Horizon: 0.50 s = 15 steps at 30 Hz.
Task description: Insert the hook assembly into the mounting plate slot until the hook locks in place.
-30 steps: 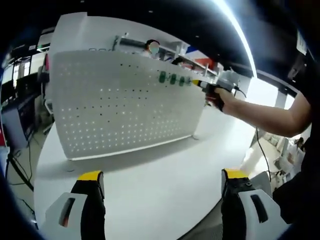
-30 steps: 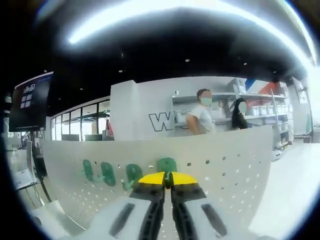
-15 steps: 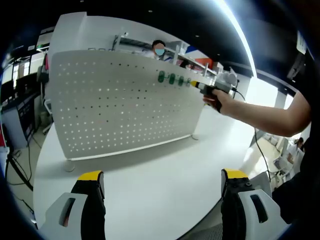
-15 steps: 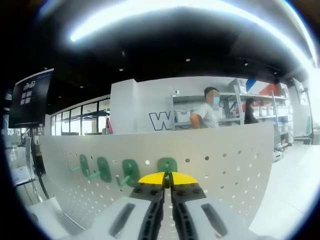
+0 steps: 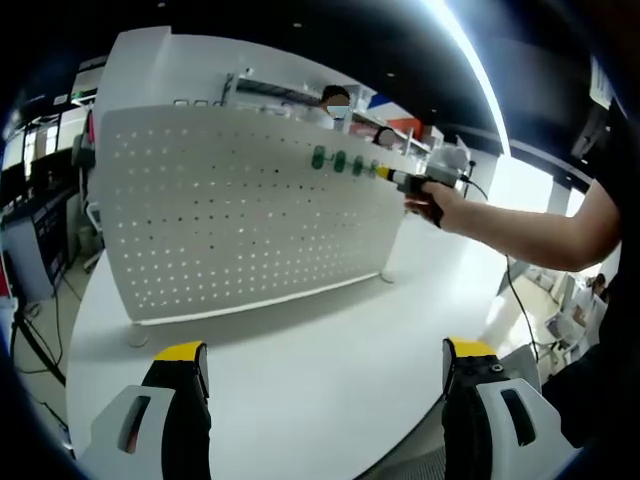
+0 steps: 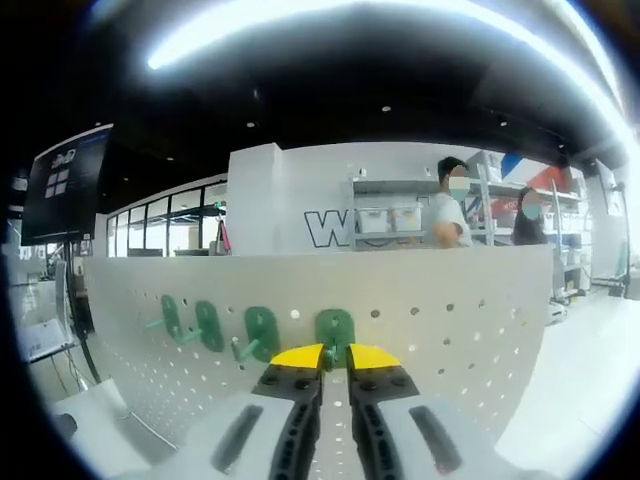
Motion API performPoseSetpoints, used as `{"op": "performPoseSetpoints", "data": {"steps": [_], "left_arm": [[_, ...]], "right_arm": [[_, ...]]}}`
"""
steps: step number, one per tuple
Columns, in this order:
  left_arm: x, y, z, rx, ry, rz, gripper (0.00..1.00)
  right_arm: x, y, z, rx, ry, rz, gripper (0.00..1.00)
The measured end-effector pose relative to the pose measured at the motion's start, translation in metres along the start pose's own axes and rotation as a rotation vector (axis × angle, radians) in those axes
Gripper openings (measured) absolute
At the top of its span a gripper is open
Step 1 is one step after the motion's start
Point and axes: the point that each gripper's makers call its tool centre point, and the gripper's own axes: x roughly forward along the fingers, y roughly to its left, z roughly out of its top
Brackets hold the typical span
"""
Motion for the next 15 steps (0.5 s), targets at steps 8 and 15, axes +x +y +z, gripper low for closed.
{"op": "performPoseSetpoints", "data": {"steps": [8, 15], "left_arm": [[-0.007, 0.002, -0.003, 0.001, -0.003, 0.009, 0.99], [-0.013, 0.0, -0.006, -0.002, -0.01, 0.012, 0.99]], "right_arm": [[-0.02, 0.012, 0.022, -0.03, -0.05, 0.065, 0.11], [-0.053, 0.022, 0.013, -0.073, -0.011, 0.101, 0.25]]}}
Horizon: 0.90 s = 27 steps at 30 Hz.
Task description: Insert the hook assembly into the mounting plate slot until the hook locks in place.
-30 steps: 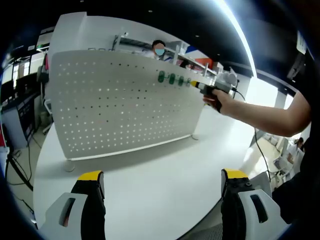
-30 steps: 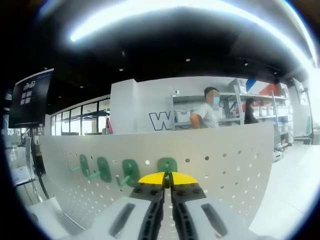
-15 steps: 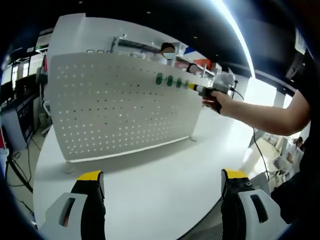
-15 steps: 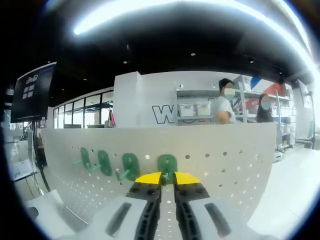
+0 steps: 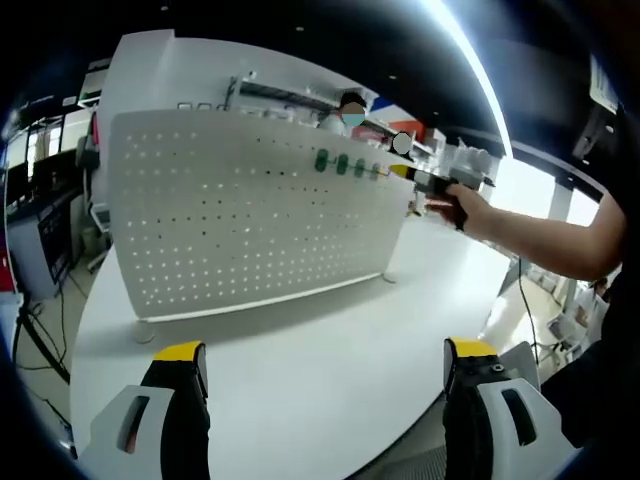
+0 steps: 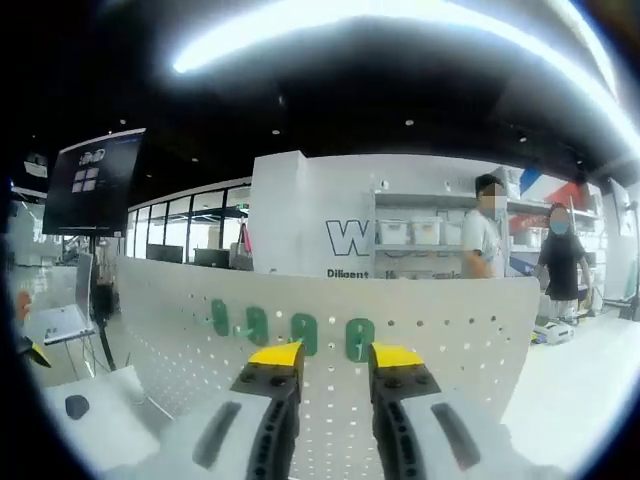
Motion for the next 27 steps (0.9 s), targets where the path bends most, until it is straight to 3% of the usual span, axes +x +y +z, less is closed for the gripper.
{"op": "performPoseSetpoints", "data": {"steps": [5, 8, 18, 21, 27], "left_arm": [[-0.004, -0.002, -0.001, 0.004, -0.006, -0.002, 0.99], [-0.006, -0.003, -0.001, 0.005, -0.008, -0.001, 0.99], [-0.011, -0.005, -0.002, -0.004, -0.024, 0.002, 1.0], [-0.012, -0.007, -0.004, 0.003, -0.02, 0.002, 1.0], [-0.014, -0.011, -0.005, 0.008, -0.02, -0.002, 1.0]], "right_arm": [[-0.026, -0.003, -0.019, 0.029, 0.063, -0.024, 0.4], [-0.04, -0.004, -0.03, 0.006, 0.111, -0.023, 0.41], [-0.084, 0.004, -0.049, 0.01, 0.191, -0.035, 0.66], [-0.096, 0.013, -0.058, -0.023, 0.227, -0.017, 0.7], [-0.12, 0.024, -0.071, 0.009, 0.258, -0.008, 0.76]]}}
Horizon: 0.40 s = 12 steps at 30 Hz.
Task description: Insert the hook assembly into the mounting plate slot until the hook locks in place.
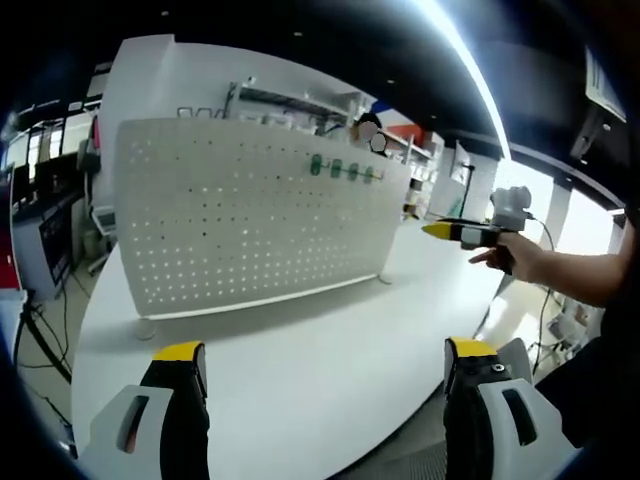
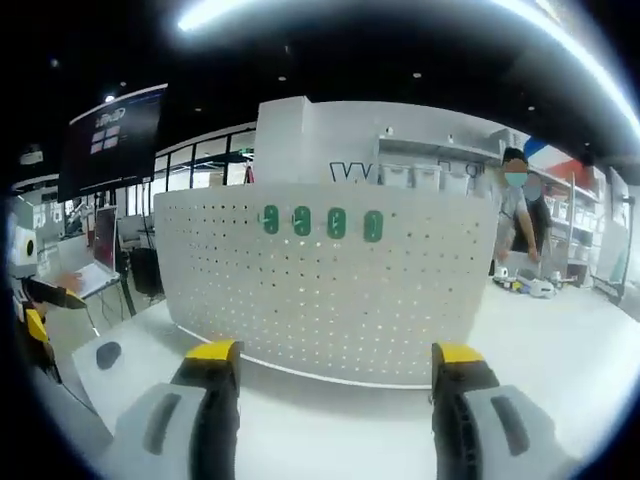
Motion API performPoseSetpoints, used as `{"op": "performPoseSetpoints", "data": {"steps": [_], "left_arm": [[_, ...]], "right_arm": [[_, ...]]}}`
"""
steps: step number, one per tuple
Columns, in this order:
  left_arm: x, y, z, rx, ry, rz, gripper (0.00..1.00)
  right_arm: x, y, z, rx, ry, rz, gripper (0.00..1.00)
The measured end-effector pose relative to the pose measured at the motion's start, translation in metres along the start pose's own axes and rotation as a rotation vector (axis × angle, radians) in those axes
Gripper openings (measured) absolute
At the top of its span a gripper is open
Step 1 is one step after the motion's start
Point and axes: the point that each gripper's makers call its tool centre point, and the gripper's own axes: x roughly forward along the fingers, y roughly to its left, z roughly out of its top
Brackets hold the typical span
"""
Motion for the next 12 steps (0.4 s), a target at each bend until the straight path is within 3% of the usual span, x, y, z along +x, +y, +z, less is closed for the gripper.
{"op": "performPoseSetpoints", "data": {"steps": [5, 12], "left_arm": [[-0.002, -0.003, -0.004, -0.001, 0.003, -0.003, 1.0], [-0.006, -0.008, -0.006, -0.01, -0.004, -0.006, 1.0]], "right_arm": [[-0.014, 0.008, -0.017, -0.009, 0.036, 0.01, 0.78], [-0.03, 0.012, -0.023, -0.033, 0.025, 0.008, 0.81]]}}
